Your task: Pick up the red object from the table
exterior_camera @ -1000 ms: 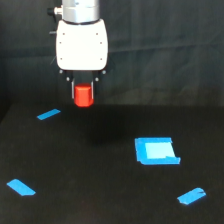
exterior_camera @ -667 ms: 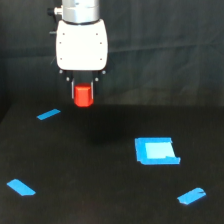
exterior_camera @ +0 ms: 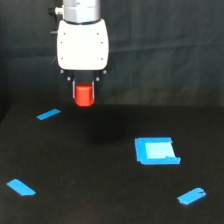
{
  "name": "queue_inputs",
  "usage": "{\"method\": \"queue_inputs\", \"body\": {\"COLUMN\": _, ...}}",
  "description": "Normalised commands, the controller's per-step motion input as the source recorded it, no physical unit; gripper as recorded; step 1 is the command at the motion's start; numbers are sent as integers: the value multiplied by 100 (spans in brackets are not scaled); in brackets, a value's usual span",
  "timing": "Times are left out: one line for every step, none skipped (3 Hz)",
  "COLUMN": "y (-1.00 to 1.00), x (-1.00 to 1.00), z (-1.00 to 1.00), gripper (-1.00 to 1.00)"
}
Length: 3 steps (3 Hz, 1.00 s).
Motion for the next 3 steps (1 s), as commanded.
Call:
{"method": "queue_inputs", "body": {"y": 7, "x": -1, "z": -4, "gripper": -98}}
{"method": "queue_inputs", "body": {"y": 1, "x": -3, "z": 3, "gripper": -100}}
{"method": "queue_inputs", "body": {"y": 3, "x": -4, "z": -4, "gripper": -100}}
